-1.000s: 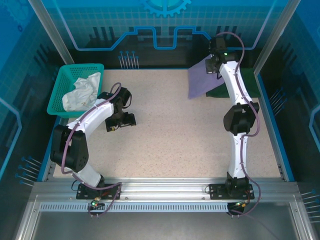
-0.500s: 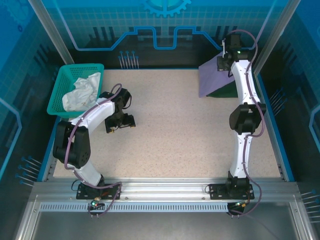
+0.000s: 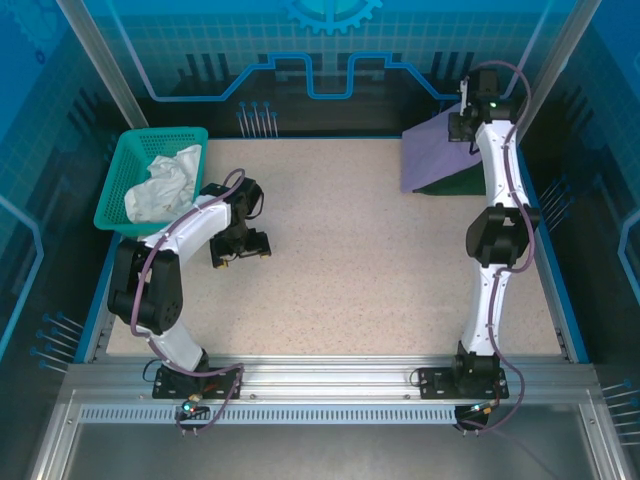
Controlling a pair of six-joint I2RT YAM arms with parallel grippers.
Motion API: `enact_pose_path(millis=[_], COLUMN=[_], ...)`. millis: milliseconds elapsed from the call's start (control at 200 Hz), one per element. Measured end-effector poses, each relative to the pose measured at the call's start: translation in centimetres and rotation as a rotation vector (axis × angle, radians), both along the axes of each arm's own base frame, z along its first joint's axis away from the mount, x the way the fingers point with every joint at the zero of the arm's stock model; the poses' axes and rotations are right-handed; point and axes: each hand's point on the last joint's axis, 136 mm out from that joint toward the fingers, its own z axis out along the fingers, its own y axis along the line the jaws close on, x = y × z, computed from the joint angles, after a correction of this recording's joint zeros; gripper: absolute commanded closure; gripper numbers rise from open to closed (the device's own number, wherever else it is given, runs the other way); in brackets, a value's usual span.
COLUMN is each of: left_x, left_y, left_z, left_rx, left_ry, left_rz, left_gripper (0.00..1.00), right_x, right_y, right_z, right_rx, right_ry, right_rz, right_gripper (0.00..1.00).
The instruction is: Fold and stack the t-shirts
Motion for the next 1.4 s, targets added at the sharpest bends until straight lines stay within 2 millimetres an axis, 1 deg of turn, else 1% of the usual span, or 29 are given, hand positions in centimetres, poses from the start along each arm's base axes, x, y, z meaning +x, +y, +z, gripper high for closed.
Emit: enact_pose_path(millis=[60,185,315,405,565,670,870,915,965,980,1010,1025,1045,1065,1085,1110,1126,1141,1151,1161,1181,1221,1256,1316,1401], left_x=[0.0,0.0,-0.1,-0.1,-0.1,-0.4,-0.7,-0.8,-0.9,-0.9,-1.0,-1.0,-1.0,-1.1,-1.1,-1.2,-1.2,-1.2,-1.3,-1.3,-1.3,-1.4,-1.4,-1.5,-1.6], left_y=[0.0,-0.1,-0.2,-0.1,-0.1,-0.1,0.0,0.0,0.0,0.0,0.0,0.0,0.0,0.0,0.0,-0.1,-0.1,-0.1,-0.1,-0.1,-0.1,-0.2,-0.2,-0.4,-0.6], left_z=[0.0,0.0,0.0,0.0,0.2,0.3,0.4,0.4,0.4,0.4,0.4,0.4,0.4,0.4,0.4,0.4,0.4,0.4,0.4,0.4,0.4,0.4,0.4,0.4,0.4], left_rx=[-0.003,-0.004,-0.009,-0.009,-0.010,-0.009,-0.005,-0.005,-0.004,-0.004,-0.003,-0.003,-0.003,-0.003,-0.002,-0.001,-0.001,-0.001,0.000,0.000,0.000,0.001,0.001,0.001,0.002], left_ry=[0.001,0.000,0.003,0.004,-0.001,0.003,0.017,0.019,0.023,0.024,0.025,0.026,0.027,0.029,0.030,0.033,0.033,0.035,0.036,0.036,0.038,0.040,0.041,0.041,0.044], left_rz=[0.000,0.000,0.001,0.002,0.005,0.005,0.010,0.012,0.013,0.013,0.012,0.011,0.012,0.011,0.009,0.007,0.007,0.007,0.006,0.006,0.006,0.004,0.002,-0.002,-0.012], left_gripper=[0.09,0.08,0.08,0.08,0.08,0.08,0.07,0.07,0.07,0.07,0.07,0.07,0.07,0.07,0.07,0.06,0.07,0.06,0.06,0.06,0.06,0.06,0.06,0.06,0.06], right_x=[0.4,1.0,1.5,2.0,2.4,2.5,3.3,3.5,3.6,3.6,3.6,3.6,3.6,3.6,3.5,3.5,3.4,3.4,3.3,3.3,3.2,3.0,2.9,2.7,2.2], right_y=[-0.7,-1.8,-2.8,-3.7,-5.3,-5.7,-6.1,-6.5,-6.9,-7.0,-7.4,-7.5,-7.8,-8.1,-8.4,-8.8,-9.0,-9.4,-9.6,-9.9,-10.4,-11.6,-12.6,-14.3,-16.1], right_z=[-1.1,-4.2,-6.4,-7.0,-7.3,-7.4,-7.6,-7.8,-8.2,-8.3,-8.6,-8.8,-9.0,-9.2,-9.4,-9.7,-9.8,-9.9,-9.9,-9.9,-10.0,-9.8,-9.5,-8.8,-8.1], right_rx=[0.000,0.008,0.015,0.019,0.023,0.023,0.014,0.013,0.014,0.014,0.011,0.015,0.012,0.013,0.014,0.018,0.019,0.017,0.017,0.013,0.008,-0.004,-0.011,-0.026,-0.044], right_ry=[0.014,0.059,0.082,0.077,0.062,0.061,0.035,0.033,0.034,0.034,0.037,0.038,0.040,0.042,0.043,0.045,0.045,0.047,0.047,0.047,0.046,0.037,0.026,0.001,-0.018], right_rz=[-0.004,-0.008,-0.011,-0.011,-0.026,-0.025,-0.016,-0.021,-0.027,-0.029,-0.033,-0.039,-0.041,-0.045,-0.054,-0.067,-0.073,-0.082,-0.089,-0.099,-0.115,-0.153,-0.183,-0.237,-0.306], right_gripper=[1.00,1.00,1.00,1.00,0.99,0.99,0.97,0.95,0.88,0.90,0.98,0.99,0.96,0.88,0.75,0.55,0.46,0.28,0.17,0.13,0.10,0.12,0.11,0.07,0.06])
